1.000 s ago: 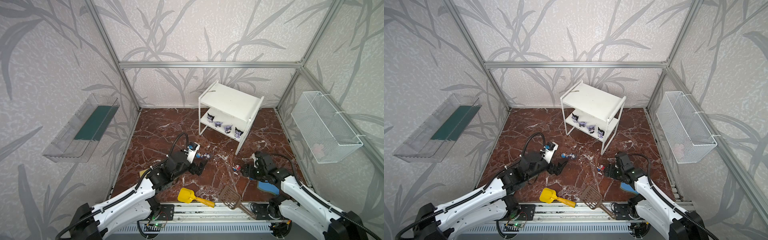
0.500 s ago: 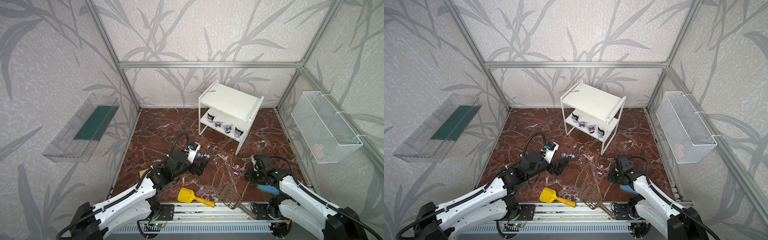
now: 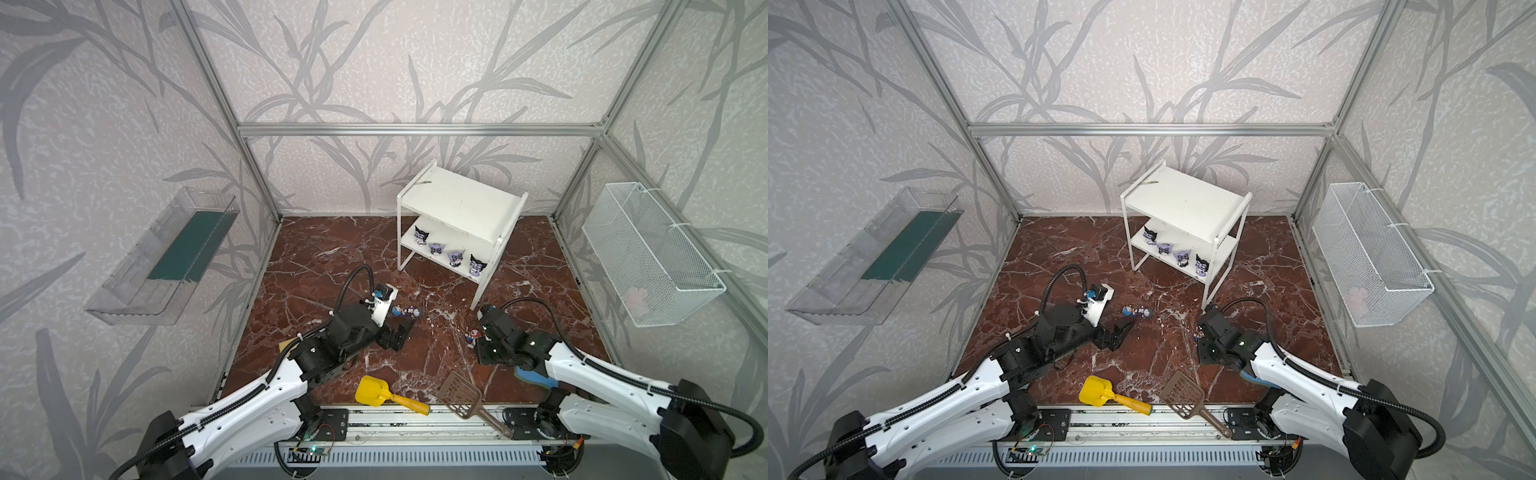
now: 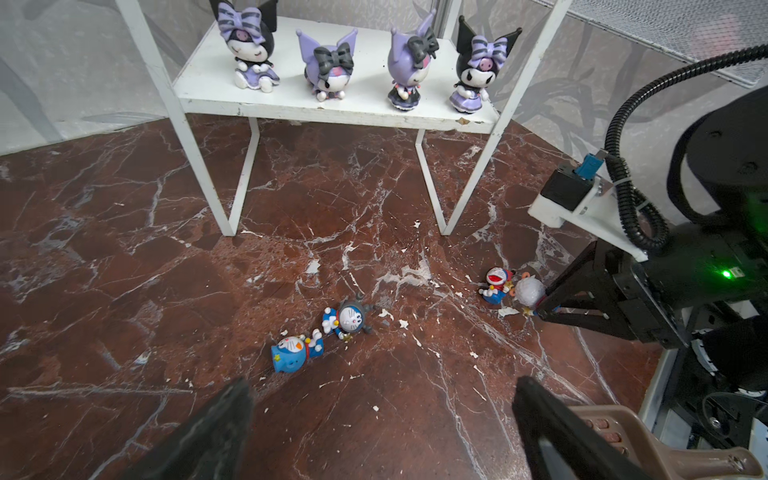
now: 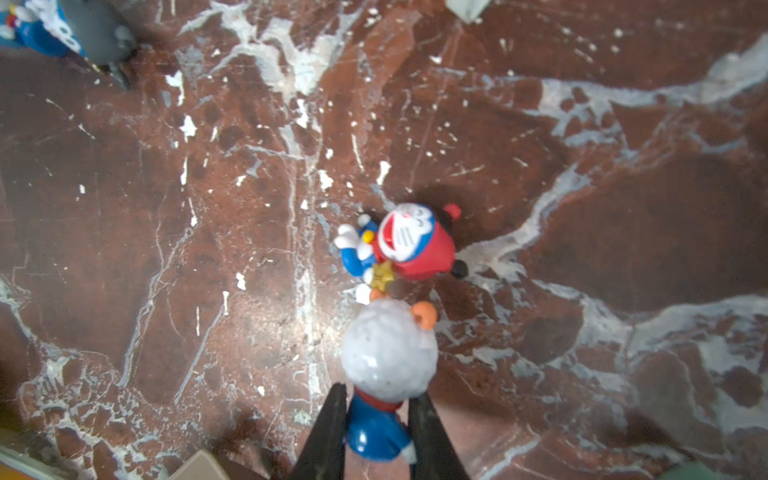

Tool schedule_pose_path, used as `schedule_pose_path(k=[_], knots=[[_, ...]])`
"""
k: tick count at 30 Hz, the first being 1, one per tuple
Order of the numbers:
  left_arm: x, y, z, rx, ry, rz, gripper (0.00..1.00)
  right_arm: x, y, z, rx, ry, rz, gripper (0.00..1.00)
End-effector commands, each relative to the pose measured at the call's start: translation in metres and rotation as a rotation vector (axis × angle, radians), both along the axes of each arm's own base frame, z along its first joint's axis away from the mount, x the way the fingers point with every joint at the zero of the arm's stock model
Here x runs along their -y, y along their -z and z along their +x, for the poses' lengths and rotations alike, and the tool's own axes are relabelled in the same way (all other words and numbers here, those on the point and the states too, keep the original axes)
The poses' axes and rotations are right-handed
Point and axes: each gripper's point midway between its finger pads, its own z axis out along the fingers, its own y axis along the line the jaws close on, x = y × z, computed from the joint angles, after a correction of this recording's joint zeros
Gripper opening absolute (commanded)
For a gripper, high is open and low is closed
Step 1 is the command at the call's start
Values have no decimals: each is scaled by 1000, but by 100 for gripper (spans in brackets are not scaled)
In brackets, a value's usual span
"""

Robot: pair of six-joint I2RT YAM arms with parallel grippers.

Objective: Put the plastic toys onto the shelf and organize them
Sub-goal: 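Carry the Doraemon toward the left gripper while the left gripper moves to meet it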

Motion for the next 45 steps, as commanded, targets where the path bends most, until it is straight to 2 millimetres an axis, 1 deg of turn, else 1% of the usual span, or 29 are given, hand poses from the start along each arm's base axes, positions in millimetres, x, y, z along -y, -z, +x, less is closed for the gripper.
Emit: schedule_pose_path(k=[1, 3, 4, 6, 7, 11, 15, 16, 17, 19, 22, 24, 26, 28, 30, 32, 35, 38, 40, 41, 45], knots=[[-23, 3, 8, -1, -124, 40, 99, -19, -13, 15, 87, -25, -46, 16], [-41, 4, 15, -10, -235, 67, 99, -33, -12, 20, 98, -50, -65, 16], [-45, 4, 16, -10, -257, 78, 99, -38, -11, 23, 102, -55, -69, 16], [-53, 4, 18, -15, -296, 98, 99, -50, -11, 32, 126, -63, -72, 16], [-56, 3, 19, -18, -312, 103, 99, -52, -10, 35, 137, -65, -90, 16], [-63, 1, 18, -26, -343, 115, 99, -66, -15, 45, 209, -102, -204, 17], [-73, 1, 20, -33, -390, 129, 99, -82, -4, 46, 201, -137, -253, 18], [-74, 0, 20, -33, -398, 135, 99, -92, -2, 39, 204, -170, -251, 18], [-77, 0, 21, -35, -411, 142, 99, -98, -1, 36, 200, -186, -250, 20], [-80, 1, 21, -37, -427, 156, 99, -112, -3, 29, 217, -225, -233, 27], [-83, 3, 23, -42, -441, 169, 99, -131, -24, 18, 285, -267, -149, 47], [-82, 4, 24, -45, -440, 176, 99, -128, -33, 13, 303, -253, -90, 58], [-78, 4, 25, -48, -419, 182, 99, -120, -41, 11, 329, -234, -58, 67], [-72, 6, 25, -61, -392, 190, 99, -112, -49, 11, 355, -228, -42, 71], [-64, 11, 23, -89, -351, 195, 99, -102, -52, 11, 361, -218, -39, 73], [-53, 18, 19, -124, -295, 185, 99, -93, -51, 12, 333, -204, -27, 74], [-31, 29, 9, -183, -177, 143, 99, -84, -47, 12, 292, -186, 2, 75], [-20, 39, 1, -238, -121, 118, 99, -82, -40, 10, 243, -176, 55, 74], [-14, 45, -3, -268, -93, 109, 99, -87, -34, 5, 208, -186, 89, 72], [-10, 49, -5, -283, -72, 101, 99, -83, -32, 12, 199, -157, 98, 70], [15, 70, -19, -374, 58, 91, 99, -81, -29, 10, 172, -136, 104, 68]])
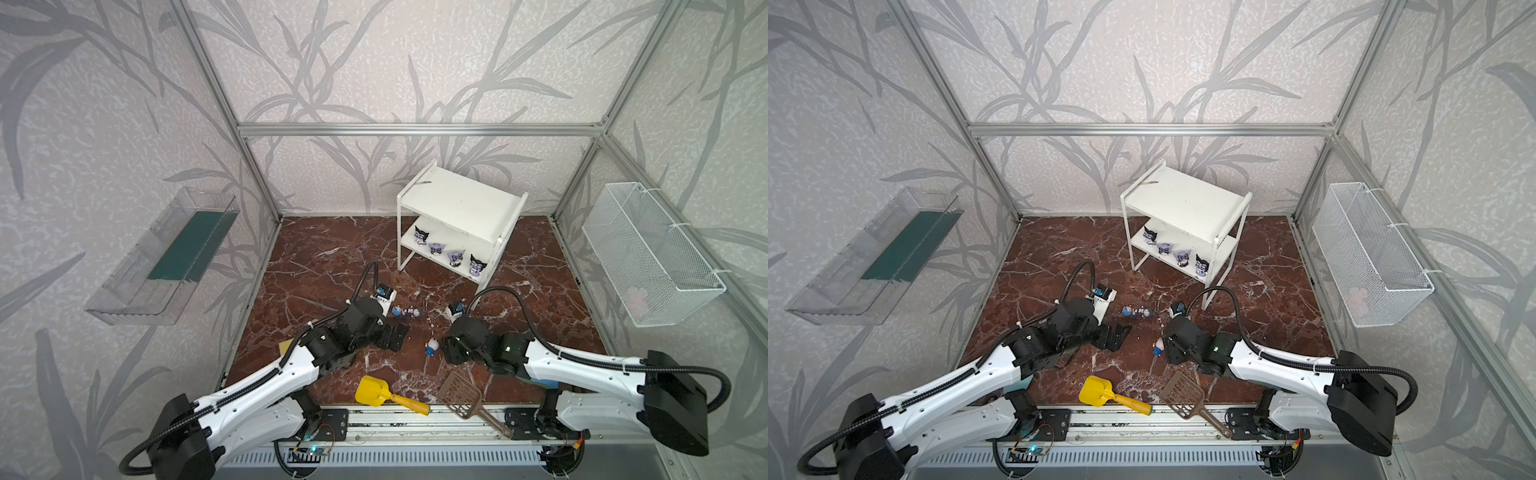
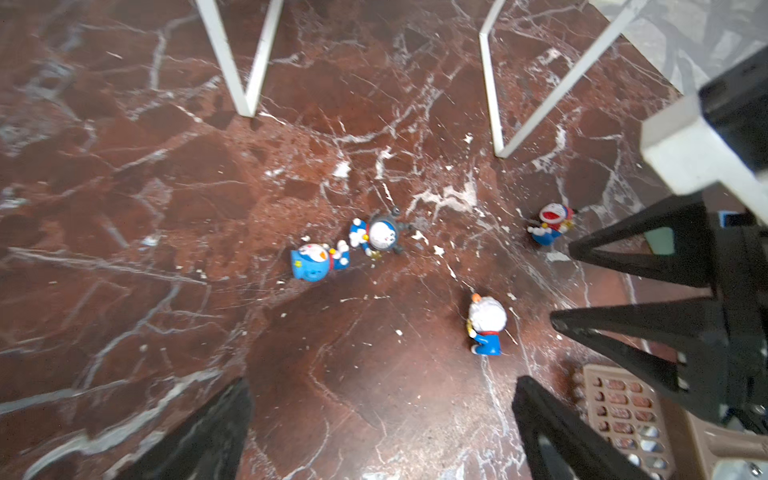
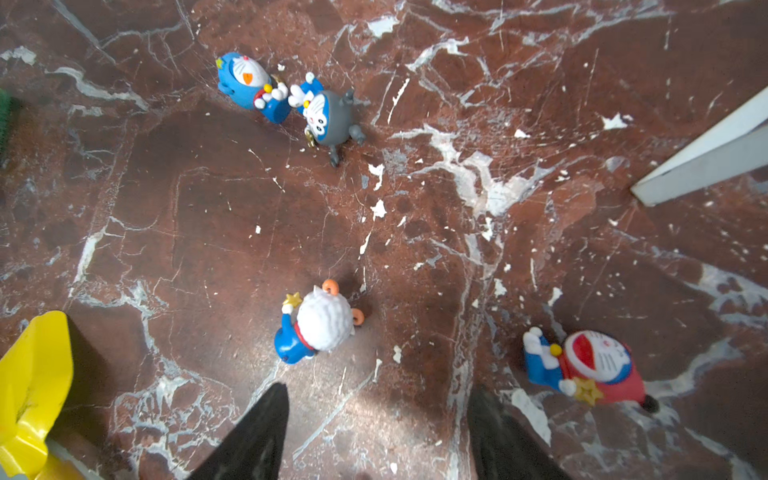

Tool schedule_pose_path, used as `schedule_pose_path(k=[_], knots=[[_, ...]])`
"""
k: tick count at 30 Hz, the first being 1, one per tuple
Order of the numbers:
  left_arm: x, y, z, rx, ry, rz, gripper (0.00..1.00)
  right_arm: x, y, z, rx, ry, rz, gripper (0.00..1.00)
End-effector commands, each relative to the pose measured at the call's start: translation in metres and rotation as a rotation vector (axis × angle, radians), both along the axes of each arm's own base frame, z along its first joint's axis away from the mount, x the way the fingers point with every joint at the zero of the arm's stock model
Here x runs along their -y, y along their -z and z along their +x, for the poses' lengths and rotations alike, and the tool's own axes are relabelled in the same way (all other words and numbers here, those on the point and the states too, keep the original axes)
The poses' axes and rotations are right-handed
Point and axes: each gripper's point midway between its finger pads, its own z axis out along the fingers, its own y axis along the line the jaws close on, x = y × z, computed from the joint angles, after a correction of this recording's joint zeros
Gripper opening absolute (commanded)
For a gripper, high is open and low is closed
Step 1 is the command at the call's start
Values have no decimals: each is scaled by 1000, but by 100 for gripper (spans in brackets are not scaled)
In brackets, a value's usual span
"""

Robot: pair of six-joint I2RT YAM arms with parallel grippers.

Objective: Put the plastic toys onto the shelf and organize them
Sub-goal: 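Carry the Doraemon toward the left gripper while the left gripper moves to meet it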

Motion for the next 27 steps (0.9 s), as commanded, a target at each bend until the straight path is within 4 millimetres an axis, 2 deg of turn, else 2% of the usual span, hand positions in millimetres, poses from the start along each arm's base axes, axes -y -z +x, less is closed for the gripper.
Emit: schedule_pose_path(k=[1, 5, 10, 15, 19, 27], knots=[[26, 19, -18, -114, 120, -43, 99, -2, 0, -4, -35, 12, 38, 68], [45, 40, -27, -167, 189, 18, 97, 11, 3, -10, -43, 31, 34, 67], [78, 50, -35, -256, 252, -95, 90, 28, 1, -17, -24, 54, 57, 67], [105, 62, -33, -327, 274, -186, 84, 46, -11, -22, 32, 70, 84, 67], [114, 76, -28, -386, 267, -182, 79, 57, -20, -25, 62, 74, 104, 67], [120, 90, -17, -392, 253, -134, 72, 68, -23, -31, 80, 85, 125, 67]])
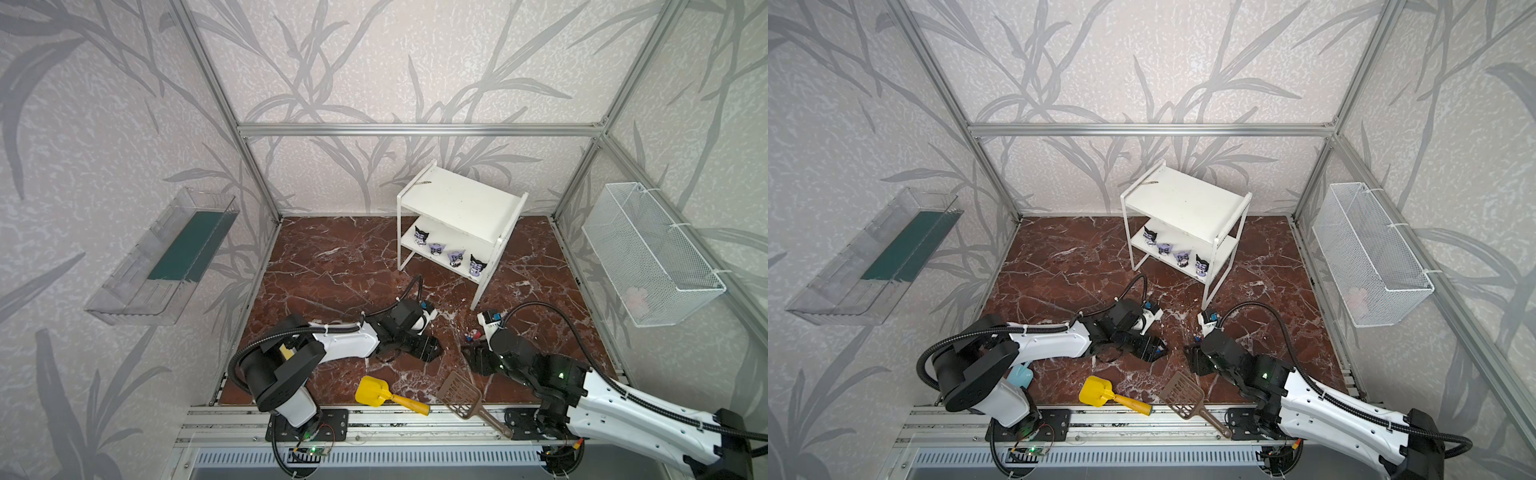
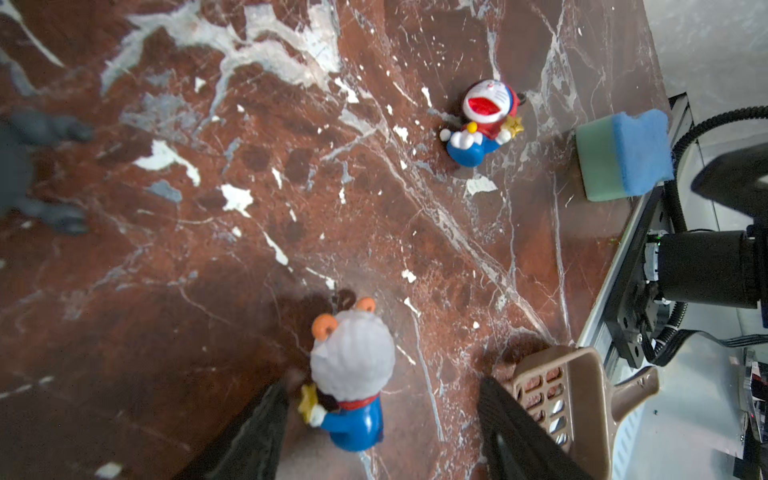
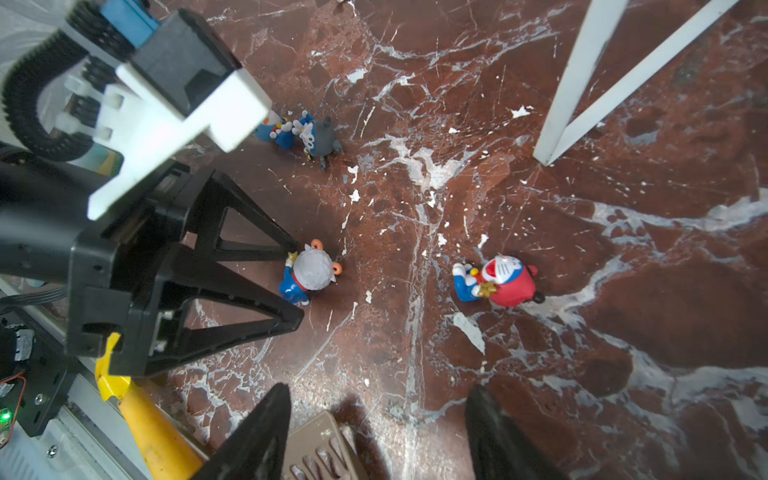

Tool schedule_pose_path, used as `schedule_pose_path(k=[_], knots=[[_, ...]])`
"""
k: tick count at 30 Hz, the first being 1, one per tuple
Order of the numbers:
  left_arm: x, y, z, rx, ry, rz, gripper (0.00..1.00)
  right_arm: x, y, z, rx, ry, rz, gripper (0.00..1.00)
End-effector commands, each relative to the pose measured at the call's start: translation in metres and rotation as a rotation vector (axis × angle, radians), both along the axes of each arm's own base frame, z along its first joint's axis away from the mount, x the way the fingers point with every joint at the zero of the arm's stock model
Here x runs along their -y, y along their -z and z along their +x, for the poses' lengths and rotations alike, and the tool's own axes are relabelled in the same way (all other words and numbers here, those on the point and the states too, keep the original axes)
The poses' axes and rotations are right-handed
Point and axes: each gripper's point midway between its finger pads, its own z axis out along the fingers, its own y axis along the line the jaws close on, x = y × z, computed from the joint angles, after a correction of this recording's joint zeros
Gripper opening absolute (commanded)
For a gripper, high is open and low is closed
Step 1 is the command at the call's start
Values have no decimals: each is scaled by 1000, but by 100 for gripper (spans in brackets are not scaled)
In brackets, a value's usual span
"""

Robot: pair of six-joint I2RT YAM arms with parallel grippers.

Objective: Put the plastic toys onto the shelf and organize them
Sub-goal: 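Carry the Doraemon toward the left gripper while the left gripper moves to meet it, then close the left gripper on the Doraemon while the right gripper opens and withdraws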

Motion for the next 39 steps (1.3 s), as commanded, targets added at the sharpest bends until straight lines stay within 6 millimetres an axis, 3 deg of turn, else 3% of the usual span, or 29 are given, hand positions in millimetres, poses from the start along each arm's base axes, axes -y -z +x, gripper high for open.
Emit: schedule_pose_path(k=[1, 8, 15, 24, 27, 29, 35, 39], knots=[[10, -6, 7, 8, 12, -20, 70, 12, 9, -2, -8, 21, -40, 67], [12, 1, 8, -5, 28, 10, 50, 17, 8, -3, 4, 30, -38, 67], [-2, -5, 10, 41, 28, 86, 34, 15, 4, -4, 20, 6, -29, 67], [-34, -22, 18, 153, -15, 223, 29, 15, 0, -4, 32, -4, -31, 67], [-44, -26, 22, 195, -32, 269, 29, 15, 0, -4, 47, -23, -49, 67], [-40, -28, 19, 184, -13, 251, 30, 15, -1, -3, 50, -25, -46, 67], [-13, -28, 2, 85, 56, 97, 59, 13, -3, -3, 54, -32, -47, 67], [-4, -21, 0, 47, 70, 78, 65, 14, -3, -3, 56, -32, -48, 67]])
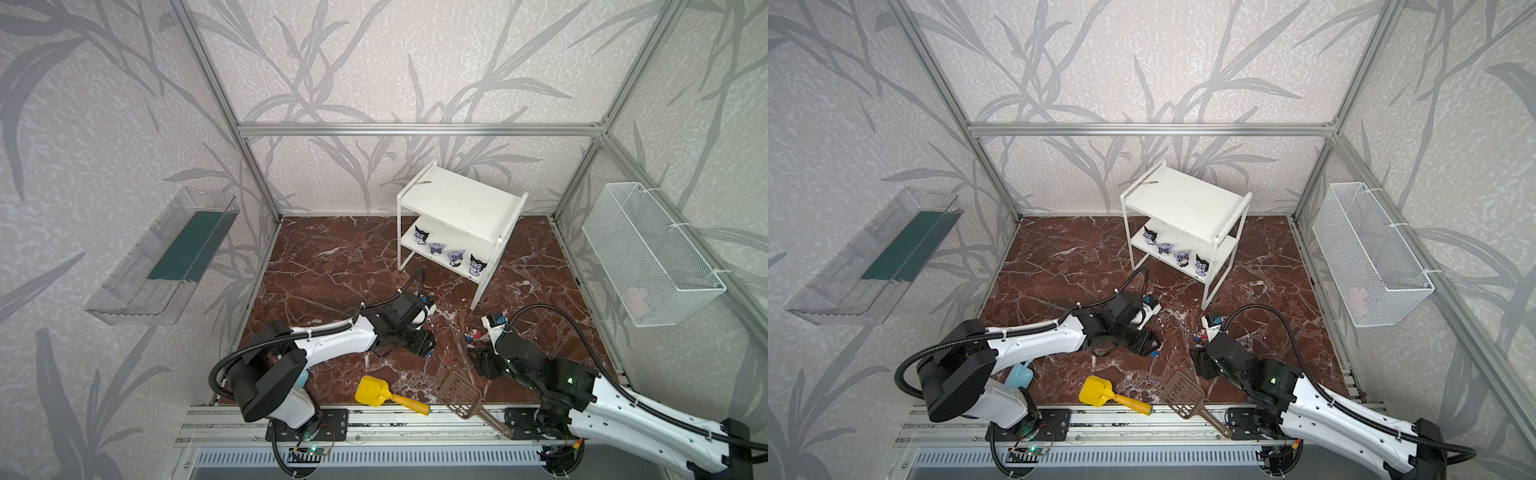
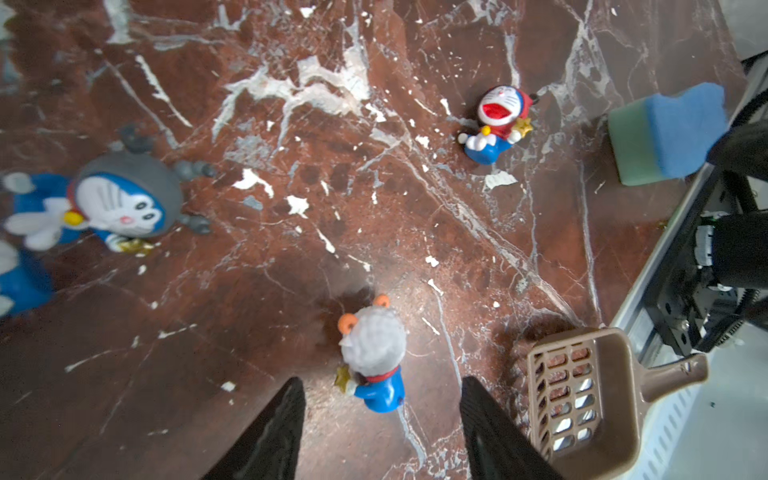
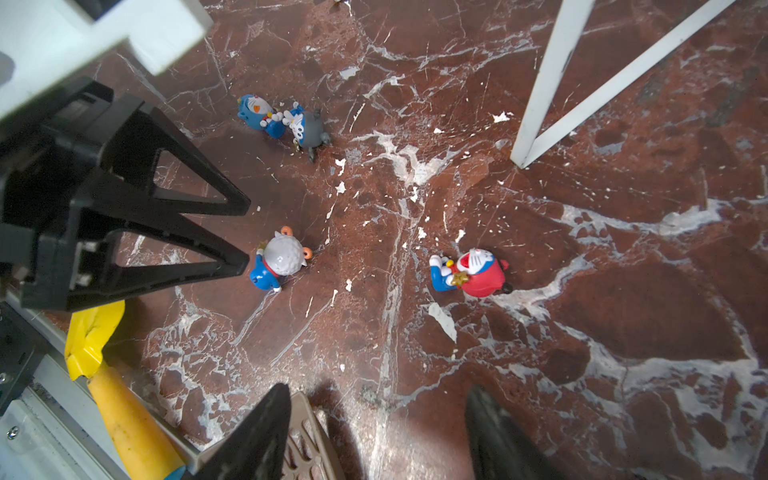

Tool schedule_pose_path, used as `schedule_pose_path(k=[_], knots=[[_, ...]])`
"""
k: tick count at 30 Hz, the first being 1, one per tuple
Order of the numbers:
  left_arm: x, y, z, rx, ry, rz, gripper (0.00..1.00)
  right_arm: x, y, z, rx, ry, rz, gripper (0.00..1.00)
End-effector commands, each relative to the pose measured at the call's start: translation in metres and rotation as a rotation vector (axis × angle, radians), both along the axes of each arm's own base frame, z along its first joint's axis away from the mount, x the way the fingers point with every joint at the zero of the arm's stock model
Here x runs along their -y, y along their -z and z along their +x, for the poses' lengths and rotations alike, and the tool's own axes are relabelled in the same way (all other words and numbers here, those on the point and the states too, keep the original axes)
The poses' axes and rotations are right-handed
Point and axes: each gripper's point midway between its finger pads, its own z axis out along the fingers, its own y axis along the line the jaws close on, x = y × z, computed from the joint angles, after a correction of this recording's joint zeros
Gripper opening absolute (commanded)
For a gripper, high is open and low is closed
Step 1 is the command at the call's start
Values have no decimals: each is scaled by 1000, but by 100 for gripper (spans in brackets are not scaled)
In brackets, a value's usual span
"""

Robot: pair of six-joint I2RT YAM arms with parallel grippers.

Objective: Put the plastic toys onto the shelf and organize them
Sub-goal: 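Close the left gripper on the Doraemon while the right gripper opens and withdraws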

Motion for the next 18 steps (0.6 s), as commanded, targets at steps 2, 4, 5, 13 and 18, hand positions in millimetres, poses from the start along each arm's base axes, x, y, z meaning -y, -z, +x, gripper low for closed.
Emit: schedule_pose_path(k=[2, 4, 5, 13, 18], knots=[[14, 7, -4, -49, 27, -39, 66, 1, -4, 1, 13, -1, -4, 67], [15, 12, -3, -56, 26, -28, 67, 1, -5, 1, 15, -2, -3, 67], [15, 15, -1, -54, 22, -20, 67, 2, -5, 1, 15, -2, -4, 67], [21, 24, 2, -61, 28, -12, 54, 3, -6, 1, 19, -5, -12, 68], [17, 26, 4, -51, 17, 8, 39, 3, -4, 1, 21, -4, -8, 67]])
